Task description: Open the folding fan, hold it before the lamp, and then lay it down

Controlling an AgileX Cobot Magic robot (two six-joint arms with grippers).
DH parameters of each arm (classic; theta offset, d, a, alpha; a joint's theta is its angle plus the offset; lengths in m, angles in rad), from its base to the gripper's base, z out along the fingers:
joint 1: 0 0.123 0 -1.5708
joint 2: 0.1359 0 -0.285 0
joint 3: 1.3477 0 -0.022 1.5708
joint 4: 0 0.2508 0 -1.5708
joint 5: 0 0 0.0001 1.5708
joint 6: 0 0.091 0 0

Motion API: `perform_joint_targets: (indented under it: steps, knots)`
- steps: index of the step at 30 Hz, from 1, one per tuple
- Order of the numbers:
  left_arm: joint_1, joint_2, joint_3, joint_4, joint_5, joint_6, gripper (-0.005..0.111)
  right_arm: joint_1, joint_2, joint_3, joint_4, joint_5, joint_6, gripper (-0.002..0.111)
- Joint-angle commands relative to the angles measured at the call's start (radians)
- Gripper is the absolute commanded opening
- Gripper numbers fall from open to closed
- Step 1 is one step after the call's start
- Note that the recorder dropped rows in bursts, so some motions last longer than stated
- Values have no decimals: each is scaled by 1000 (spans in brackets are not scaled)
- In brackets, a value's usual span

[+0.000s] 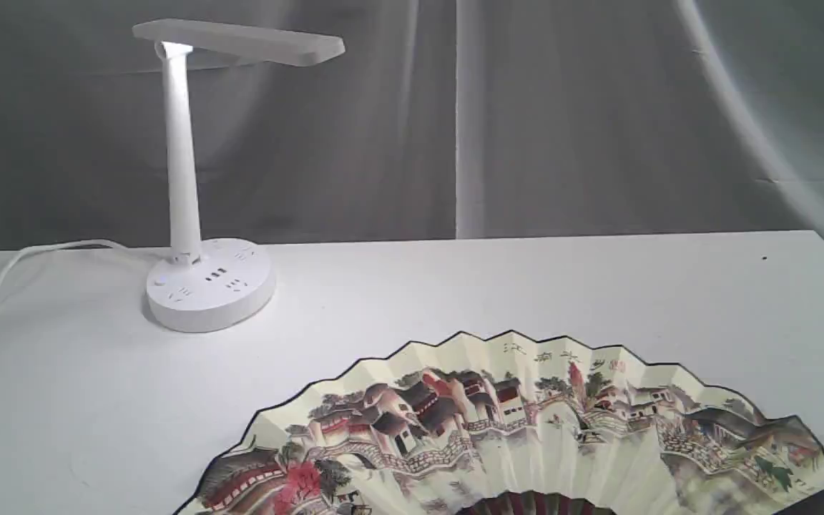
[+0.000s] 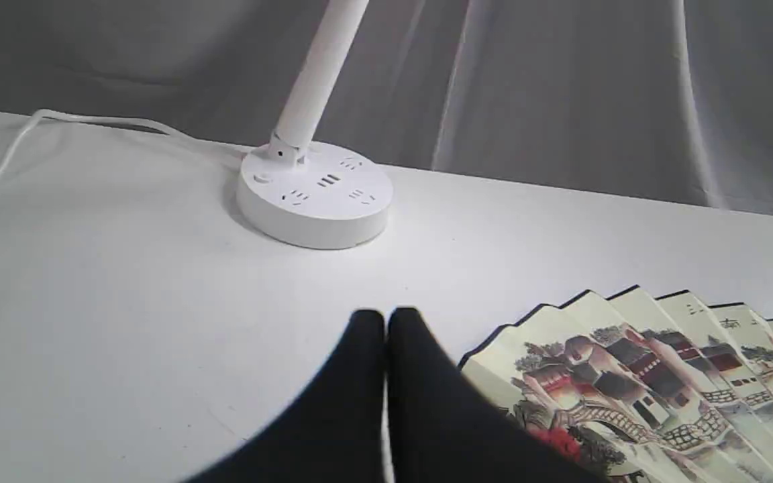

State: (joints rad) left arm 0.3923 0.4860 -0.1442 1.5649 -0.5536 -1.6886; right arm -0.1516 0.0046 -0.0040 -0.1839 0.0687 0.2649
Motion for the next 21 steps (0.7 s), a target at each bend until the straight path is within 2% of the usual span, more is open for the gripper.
perform_joint_targets:
  steps: [1, 7, 13, 21]
  knots:
    - [-1, -5, 4, -4, 9, -4, 0, 1, -5, 4, 11, 12, 8, 0]
    - [-1, -5, 4, -4, 9, -4, 0, 1, -5, 4, 4, 58, -59, 0]
    - [-1, -5, 4, -4, 9, -4, 0, 1, -5, 4, 4, 192, -57, 0]
    - [-1, -5, 4, -4, 9, -4, 0, 19, -5, 4, 4, 197, -57, 0]
